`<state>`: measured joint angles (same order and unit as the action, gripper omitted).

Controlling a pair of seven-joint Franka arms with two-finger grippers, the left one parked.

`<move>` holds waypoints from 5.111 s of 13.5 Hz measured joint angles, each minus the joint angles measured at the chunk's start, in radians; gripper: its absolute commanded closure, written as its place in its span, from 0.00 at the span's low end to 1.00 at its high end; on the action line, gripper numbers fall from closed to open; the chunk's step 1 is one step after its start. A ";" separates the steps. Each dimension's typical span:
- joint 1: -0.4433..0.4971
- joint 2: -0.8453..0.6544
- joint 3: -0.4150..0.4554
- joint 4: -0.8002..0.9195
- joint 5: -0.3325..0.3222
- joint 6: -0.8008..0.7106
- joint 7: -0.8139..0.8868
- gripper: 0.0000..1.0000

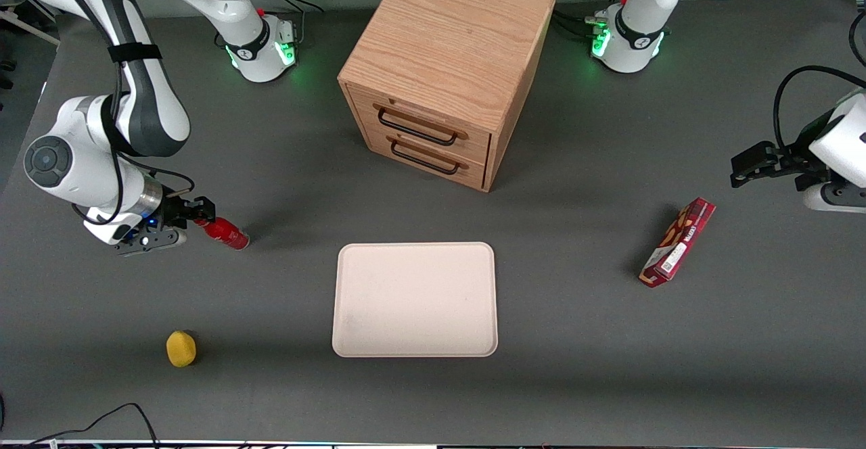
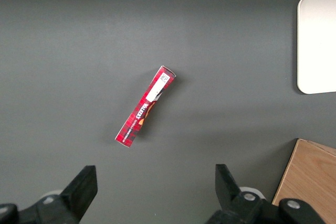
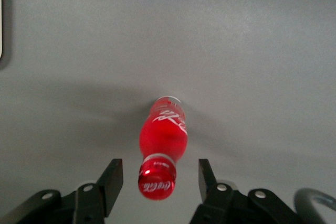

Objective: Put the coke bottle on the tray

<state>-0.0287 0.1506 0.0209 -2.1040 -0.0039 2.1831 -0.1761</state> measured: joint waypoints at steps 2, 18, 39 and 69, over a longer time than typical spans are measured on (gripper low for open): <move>0.000 -0.014 0.001 -0.011 0.000 0.000 0.000 0.75; 0.026 0.025 0.157 0.238 0.003 -0.105 0.200 1.00; 0.358 0.671 0.051 1.035 0.003 -0.199 0.498 0.00; -0.078 -0.145 0.045 0.427 0.000 -0.383 0.250 0.00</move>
<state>-0.1063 0.0058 0.0662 -1.6770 -0.0039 1.8005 0.0735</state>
